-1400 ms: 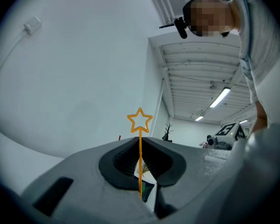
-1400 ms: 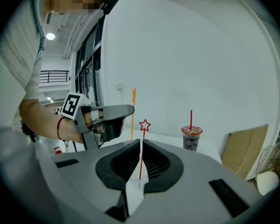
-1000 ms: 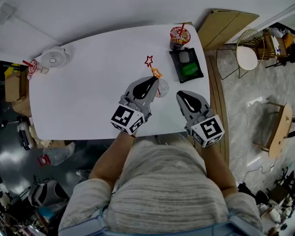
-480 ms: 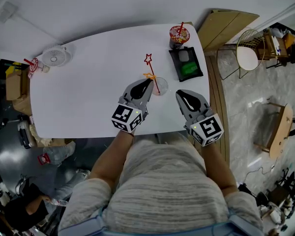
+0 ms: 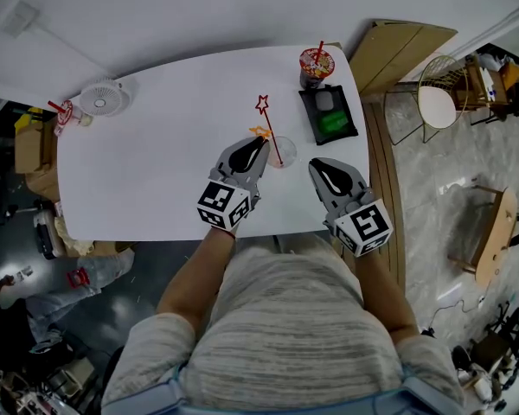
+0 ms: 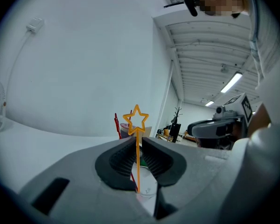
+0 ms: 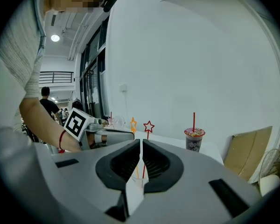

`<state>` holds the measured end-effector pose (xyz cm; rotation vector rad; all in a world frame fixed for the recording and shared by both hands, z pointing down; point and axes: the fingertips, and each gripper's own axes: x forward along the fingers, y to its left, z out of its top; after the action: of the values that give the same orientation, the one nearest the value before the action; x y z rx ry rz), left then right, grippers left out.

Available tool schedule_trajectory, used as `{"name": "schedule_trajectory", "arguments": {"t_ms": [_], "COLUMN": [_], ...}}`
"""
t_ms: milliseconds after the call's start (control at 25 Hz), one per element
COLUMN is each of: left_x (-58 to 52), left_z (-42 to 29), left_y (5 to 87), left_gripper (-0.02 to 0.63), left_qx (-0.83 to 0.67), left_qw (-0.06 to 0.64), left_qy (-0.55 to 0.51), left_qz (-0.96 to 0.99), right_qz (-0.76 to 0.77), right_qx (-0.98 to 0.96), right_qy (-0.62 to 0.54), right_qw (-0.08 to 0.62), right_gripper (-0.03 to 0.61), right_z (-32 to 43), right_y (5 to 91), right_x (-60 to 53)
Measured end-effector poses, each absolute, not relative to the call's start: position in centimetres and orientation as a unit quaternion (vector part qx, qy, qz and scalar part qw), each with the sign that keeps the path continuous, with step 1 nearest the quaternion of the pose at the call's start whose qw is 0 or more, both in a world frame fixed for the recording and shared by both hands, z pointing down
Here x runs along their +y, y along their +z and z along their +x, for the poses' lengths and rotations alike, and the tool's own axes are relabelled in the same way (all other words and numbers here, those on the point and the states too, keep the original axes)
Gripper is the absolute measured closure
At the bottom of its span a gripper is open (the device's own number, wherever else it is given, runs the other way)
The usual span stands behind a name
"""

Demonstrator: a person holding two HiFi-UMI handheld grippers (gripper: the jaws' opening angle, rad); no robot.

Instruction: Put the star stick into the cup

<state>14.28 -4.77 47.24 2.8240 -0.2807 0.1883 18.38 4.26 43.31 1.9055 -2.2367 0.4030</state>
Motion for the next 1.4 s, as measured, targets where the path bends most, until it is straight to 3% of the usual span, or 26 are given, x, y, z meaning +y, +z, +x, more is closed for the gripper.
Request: {"name": "schedule_trajectory", "arguments": {"t_ms": [80, 200, 480, 1400], "left_x": [-4.7, -4.6, -4.2, 0.7], "left_z": [14.2, 14.0, 13.4, 9.9], "left_y": [47.2, 47.3, 47.5, 38.9], "left_gripper": [0.567, 0.478, 0.428, 0.45], "left_qx": [-0.099, -0.101, -0.113, -0.126], "left_qw": [0.146, 0.146, 0.142, 0.108], "left_qy": [0.068, 0.074, 0.101, 0.018], "left_qz": [0.982, 0.981, 0.978, 0.986], "right_qz": [0.641, 0.638, 0.634, 0.575], "right_qx": [-0.751, -0.754, -0.759, -0.814], "right_qy": [0.135, 0.134, 0.128, 0.073], "right_qw": [0.086, 0.083, 0.075, 0.032], "right_gripper": [0.557, 0.557, 0.557, 0.557], "right_z": [18.5, 18.5, 18.5, 16.6], "right_y": [43.3, 43.2, 42.8, 37.5], "right_x": [4.2, 4.1, 4.2, 5.4]}}
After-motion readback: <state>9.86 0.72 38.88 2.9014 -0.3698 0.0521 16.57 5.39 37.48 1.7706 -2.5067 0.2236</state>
